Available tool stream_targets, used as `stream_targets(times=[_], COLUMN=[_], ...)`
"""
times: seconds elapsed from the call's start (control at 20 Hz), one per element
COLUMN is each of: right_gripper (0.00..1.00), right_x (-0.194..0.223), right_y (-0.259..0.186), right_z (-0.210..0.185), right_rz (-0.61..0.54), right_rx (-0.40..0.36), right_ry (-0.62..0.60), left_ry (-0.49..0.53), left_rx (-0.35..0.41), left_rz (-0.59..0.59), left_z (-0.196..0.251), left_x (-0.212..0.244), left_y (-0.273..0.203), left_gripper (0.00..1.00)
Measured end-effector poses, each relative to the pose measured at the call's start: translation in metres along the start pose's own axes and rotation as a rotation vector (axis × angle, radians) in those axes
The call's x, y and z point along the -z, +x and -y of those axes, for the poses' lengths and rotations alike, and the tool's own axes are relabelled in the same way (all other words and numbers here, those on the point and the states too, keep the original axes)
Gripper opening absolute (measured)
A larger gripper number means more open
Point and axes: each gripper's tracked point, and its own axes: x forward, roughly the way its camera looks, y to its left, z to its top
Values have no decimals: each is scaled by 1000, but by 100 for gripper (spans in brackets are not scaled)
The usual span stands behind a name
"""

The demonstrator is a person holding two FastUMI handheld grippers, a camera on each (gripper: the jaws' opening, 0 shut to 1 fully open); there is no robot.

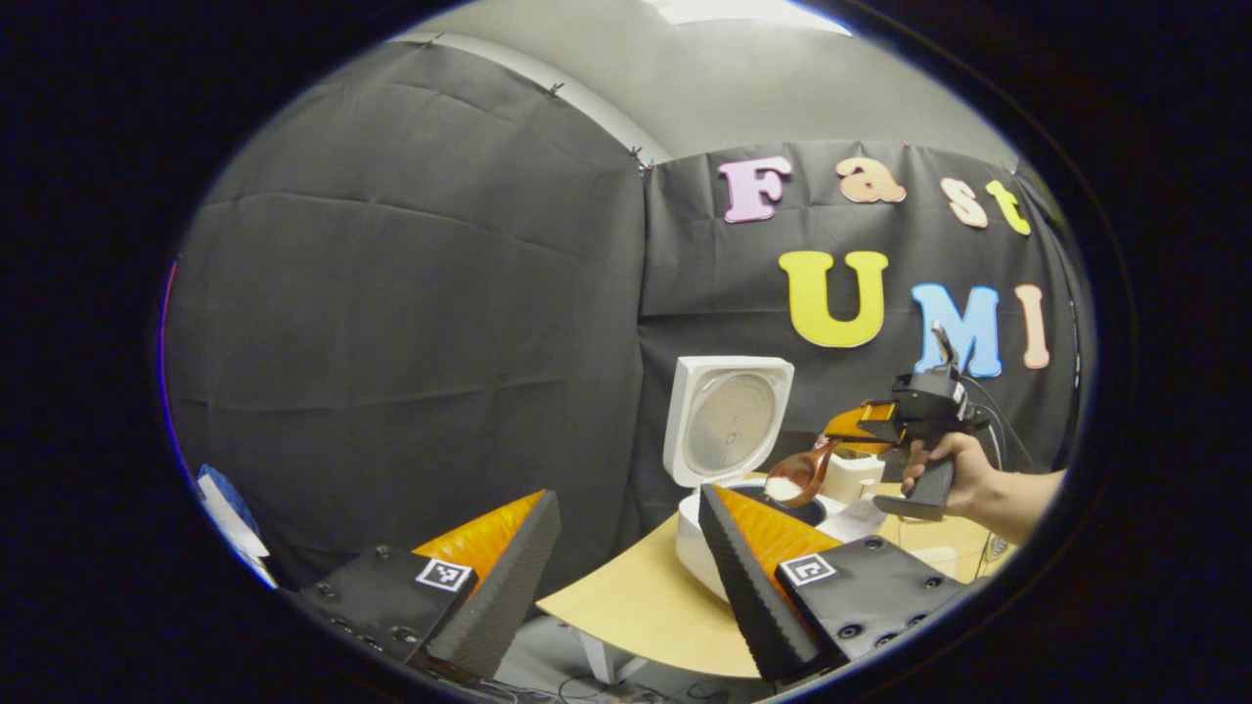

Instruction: Close the left gripper, press the button to open the rice cooker; take a wooden spoon from the chopstick holder with the right hand, scoop a spoonful of rice and pour it into the rice cooker, then put the wooden spoon back into the chopstick holder.

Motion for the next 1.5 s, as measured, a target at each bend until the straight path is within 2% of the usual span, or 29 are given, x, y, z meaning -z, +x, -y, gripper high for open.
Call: stream_targets(times=[0.25,0.65,0.8,0.95,1.1,1.2,1.35,1.5], right_gripper=[9,9,9,10,10,9,10,10], right_x=[16,8,4,1,-4,-3,3,1], right_y=[11,13,11,7,2,3,4,3], right_z=[-4,-12,-21,-34,-42,-40,-35,-30], right_rz=[-17,27,42,64,107,108,88,62], right_rx=[26,75,70,64,90,107,111,89], right_ry=[-187,-510,-632,-803,-992,-1072,-1074,-926], left_ry=[0,-18,-18,-14,-13,-11,-12,-14], left_rx=[-13,-19,-13,-10,-8,-5,-3,-8], left_rz=[-11,-19,-19,-19,-15,-13,-11,-6], left_z=[-5,-6,-4,-2,-1,0,1,0], left_x=[5,10,10,9,7,7,5,4], left_y=[-3,-4,-6,-6,-7,-6,-8,-8], left_gripper=[98,99,99,99,99,99,99,99])
